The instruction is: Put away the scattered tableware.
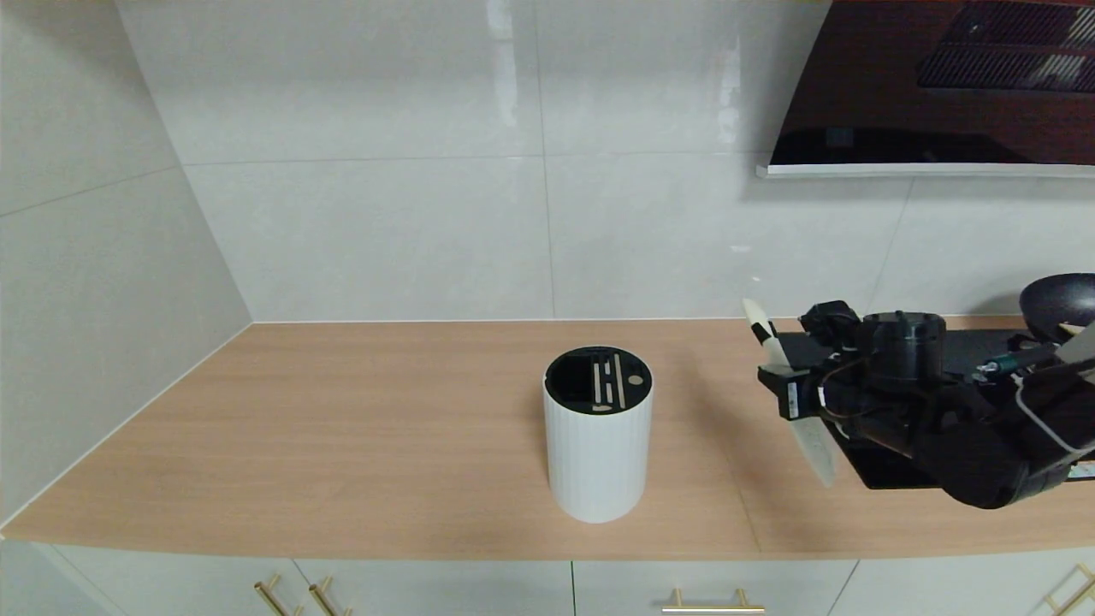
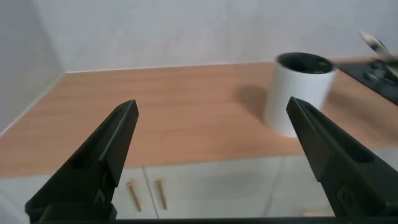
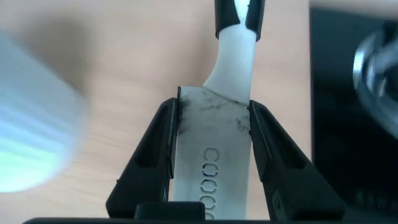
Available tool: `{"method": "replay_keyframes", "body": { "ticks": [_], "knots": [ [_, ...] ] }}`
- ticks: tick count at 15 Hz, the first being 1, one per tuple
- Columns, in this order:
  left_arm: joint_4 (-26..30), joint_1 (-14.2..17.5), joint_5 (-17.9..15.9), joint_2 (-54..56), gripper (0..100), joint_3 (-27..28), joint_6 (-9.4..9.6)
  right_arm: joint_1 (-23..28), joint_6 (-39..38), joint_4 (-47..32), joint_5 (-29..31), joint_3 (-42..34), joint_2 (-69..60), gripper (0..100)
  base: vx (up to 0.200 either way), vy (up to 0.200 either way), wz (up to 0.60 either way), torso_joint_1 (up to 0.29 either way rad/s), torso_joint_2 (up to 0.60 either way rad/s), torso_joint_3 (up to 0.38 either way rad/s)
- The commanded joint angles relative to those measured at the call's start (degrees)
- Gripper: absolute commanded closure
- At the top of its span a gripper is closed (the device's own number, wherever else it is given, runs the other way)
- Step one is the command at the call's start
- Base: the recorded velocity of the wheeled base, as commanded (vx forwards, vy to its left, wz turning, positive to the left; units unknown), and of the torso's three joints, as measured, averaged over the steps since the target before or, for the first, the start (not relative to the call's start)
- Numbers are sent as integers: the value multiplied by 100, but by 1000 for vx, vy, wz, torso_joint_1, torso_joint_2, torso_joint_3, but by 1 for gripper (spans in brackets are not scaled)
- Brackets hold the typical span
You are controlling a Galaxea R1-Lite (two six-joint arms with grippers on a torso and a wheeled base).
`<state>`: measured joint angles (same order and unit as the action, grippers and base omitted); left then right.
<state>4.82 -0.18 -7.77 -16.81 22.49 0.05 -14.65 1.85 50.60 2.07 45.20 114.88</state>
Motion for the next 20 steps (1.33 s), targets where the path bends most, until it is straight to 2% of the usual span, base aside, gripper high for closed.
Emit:
{"method": "replay_keyframes", "body": {
  "ticks": [1,2,3,4,5,6,7,8,9,10,11,12,13,14,18,19,20],
  "knots": [
    [125,-272,-779,-3258,0,2163,-128,-583,8,-472,109,296,-1012,100,0,0,0,0,0,0],
    [55,-702,-858,-3601,0,2216,-453,-732,8,-560,109,375,-1100,100,0,0,0,0,0,0],
    [-262,-1414,-876,-4041,0,2189,-1016,-952,8,-595,109,419,-1205,100,0,0,0,0,0,0],
    [-895,-1986,-876,-4506,0,2084,-1754,-1259,8,-604,118,393,-1355,100,0,0,0,0,0,0],
    [-1659,-2249,-885,-4920,0,1996,-2272,-1505,8,-613,153,375,-1478,100,0,0,0,0,0,0],
    [-2424,-2487,-885,-5350,0,1908,-2527,-1769,8,-754,241,384,-1522,100,0,0,0,0,0,0],
    [-3066,-2610,-920,-5772,0,1899,-2677,-2050,8,-991,399,454,-1548,100,0,0,0,0,0,0],
    [-3461,-2768,-1157,-6176,0,1970,-2817,-2244,-1,-1193,470,516,-1530,100,0,0,0,0,0,0],
    [-3716,-2961,-1456,-6475,0,2040,-3055,-2402,-10,-1263,522,498,-1530,100,0,0,0,0,0,0],
    [-3988,-3040,-1816,-6748,0,2101,-3600,-2472,-71,-1272,628,489,-1522,100,0,0,0,0,0,0],
    [-4085,-3040,-1992,-6827,0,2137,-3828,-2481,-124,-1272,672,498,-1522,100,0,0,0,0,0,0],
    [-4322,-2952,-2572,-6985,0,2189,-4417,-2604,-229,-1272,856,525,-1539,100,0,0,0,0,0,0],
    [-4428,-2865,-2757,-7073,0,2216,-4514,-2666,-238,-1272,918,542,-1539,100,0,0,0,0,0,0],
    [-4691,-2812,-2924,-7389,0,2268,-4522,-2833,-247,-1272,1023,533,-1548,100,0,0,0,0,0,0],
    [-4779,-2812,-2862,-8479,0,3139,-4505,-3149,-361,-1272,1278,586,-1522,100,0,0,0,0,0,0],
    [-4806,-2838,-2607,-8628,0,3174,-4443,-3158,-361,-1272,1287,586,-1513,100,0,0,0,0,0,0],
    [-4894,-3014,-2027,-8813,0,3200,-4153,-3210,-387,-1281,1287,586,-1522,100,0,0,0,0,0,0]
  ]
}}
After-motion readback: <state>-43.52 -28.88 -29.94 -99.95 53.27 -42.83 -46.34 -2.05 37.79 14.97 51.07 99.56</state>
